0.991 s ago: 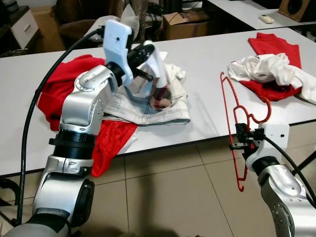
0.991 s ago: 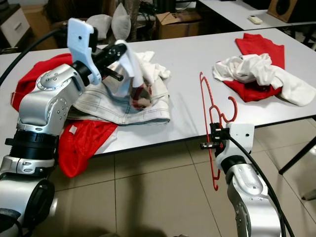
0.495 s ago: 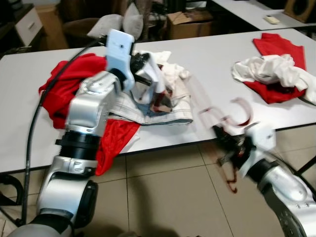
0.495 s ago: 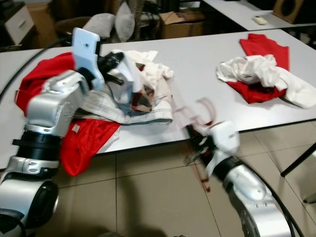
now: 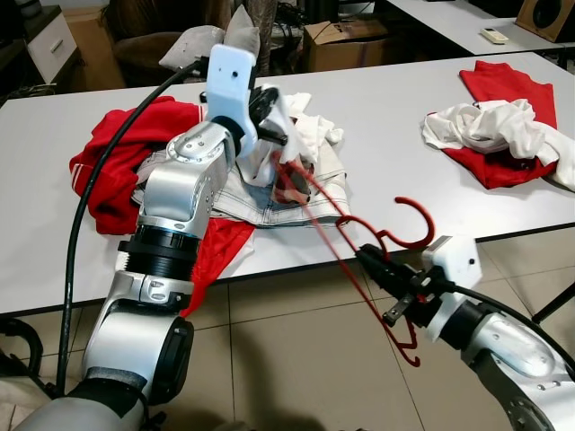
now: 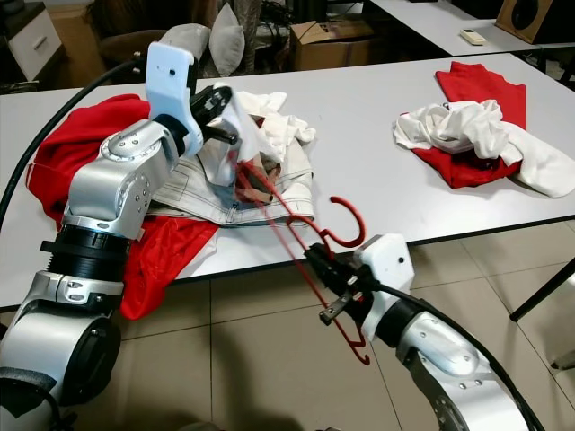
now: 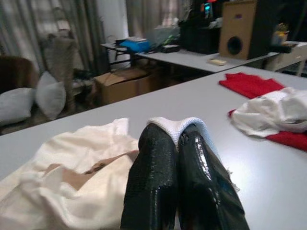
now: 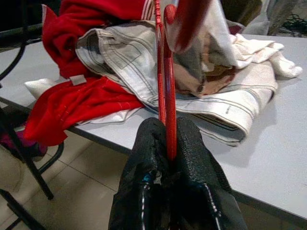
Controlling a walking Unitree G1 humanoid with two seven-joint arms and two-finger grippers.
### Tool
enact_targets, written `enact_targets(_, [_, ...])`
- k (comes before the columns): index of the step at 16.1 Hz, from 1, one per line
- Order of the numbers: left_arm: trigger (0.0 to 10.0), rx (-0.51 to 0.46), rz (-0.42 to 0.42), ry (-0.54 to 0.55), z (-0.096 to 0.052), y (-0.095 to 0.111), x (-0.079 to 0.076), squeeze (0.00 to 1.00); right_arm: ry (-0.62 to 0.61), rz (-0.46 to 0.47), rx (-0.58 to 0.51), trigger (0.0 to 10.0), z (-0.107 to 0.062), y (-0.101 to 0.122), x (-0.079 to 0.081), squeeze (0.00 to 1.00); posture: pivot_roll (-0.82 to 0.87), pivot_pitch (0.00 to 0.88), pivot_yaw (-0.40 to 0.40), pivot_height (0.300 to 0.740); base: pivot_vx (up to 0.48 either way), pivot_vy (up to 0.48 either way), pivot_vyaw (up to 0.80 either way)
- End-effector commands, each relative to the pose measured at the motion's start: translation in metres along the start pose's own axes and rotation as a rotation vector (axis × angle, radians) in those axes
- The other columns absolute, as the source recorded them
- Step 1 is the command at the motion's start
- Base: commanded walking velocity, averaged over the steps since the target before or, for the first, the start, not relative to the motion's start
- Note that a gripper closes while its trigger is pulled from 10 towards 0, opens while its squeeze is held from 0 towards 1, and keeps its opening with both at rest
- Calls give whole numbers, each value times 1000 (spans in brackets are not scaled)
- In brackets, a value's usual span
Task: Hang hanger
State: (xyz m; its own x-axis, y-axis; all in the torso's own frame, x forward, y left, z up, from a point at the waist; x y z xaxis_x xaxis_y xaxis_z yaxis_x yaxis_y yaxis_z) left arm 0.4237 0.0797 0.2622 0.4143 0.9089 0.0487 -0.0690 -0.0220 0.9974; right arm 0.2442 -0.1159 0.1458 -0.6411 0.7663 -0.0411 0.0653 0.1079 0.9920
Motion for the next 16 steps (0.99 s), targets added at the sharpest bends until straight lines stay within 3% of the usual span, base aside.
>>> enact_targets(1, [0, -28, 0, -39, 0, 12, -7, 0, 3, -15, 15, 10000, 3, 0, -1, 0, -38, 0, 44, 740, 0, 0, 0])
enact_targets(3, [0, -30, -27, -94, -3, 16, -21, 0, -8, -36, 13, 10000, 10, 1, -5, 0, -33, 0, 31, 740, 0, 0, 0])
enact_targets(6, [0, 38, -29, -140, -10, 7, -36, 0, -106, -82, 31, 10000, 20, -1, -27, 0, -32, 0, 28, 740, 0, 0, 0])
enact_targets(7, [0, 45, -30, -114, -13, 4, -34, 0, -164, -70, 11, 10000, 22, 4, -38, 0, -31, 0, 22, 740, 0, 0, 0])
enact_targets(10, [0, 52, 0, -46, -18, 1, -20, 0, -235, -18, -46, 10000, 21, 14, -50, 0, -18, 0, 6, 740, 0, 0, 0])
enact_targets(11, [1255, 52, 27, -32, -18, 2, -18, 0, -256, -16, -42, 10000, 20, 12, -54, 0, -18, 0, 8, 740, 0, 0, 0])
enact_targets(12, [9255, 56, 53, -24, -18, 2, -18, 0, -263, -14, -43, 10000, 20, 12, -55, 0, -20, 0, 10, 740, 0, 0, 0])
enact_targets(13, [10000, 64, 68, -29, -18, 1, -19, 0, -275, -8, -49, 10000, 20, 12, -56, 0, -23, 0, 15, 740, 0, 0, 0])
enact_targets(14, [10000, 67, 72, -39, -18, 0, -20, 0, -280, 0, -55, 10000, 20, 13, -57, 0, -23, 0, 15, 740, 0, 0, 0])
enact_targets(15, [10000, 87, 108, -80, -19, -7, -24, 1000, -299, 15, -65, 10000, 18, 14, -59, 0, -29, 0, 23, 740, 0, 0, 0])
enact_targets(16, [10000, 105, 122, -77, -20, -11, -22, 1000, -310, 22, -69, 10000, 16, 14, -60, 0, -31, 0, 26, 740, 0, 0, 0])
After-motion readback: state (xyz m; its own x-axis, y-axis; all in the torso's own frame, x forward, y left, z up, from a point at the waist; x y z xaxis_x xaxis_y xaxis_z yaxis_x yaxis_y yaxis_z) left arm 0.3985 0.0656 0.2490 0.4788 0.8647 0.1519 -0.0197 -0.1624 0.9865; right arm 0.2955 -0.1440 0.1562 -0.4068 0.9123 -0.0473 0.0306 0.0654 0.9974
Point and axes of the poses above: a point about 5 cm out from each wrist's last joint towards the gripper, its own z axis pointing out of the wrist towards the gripper, its own y axis along the axis of the wrist's last joint, x = y × z, the point moved 5 cm from there along z, pointing out of the wrist towards the gripper
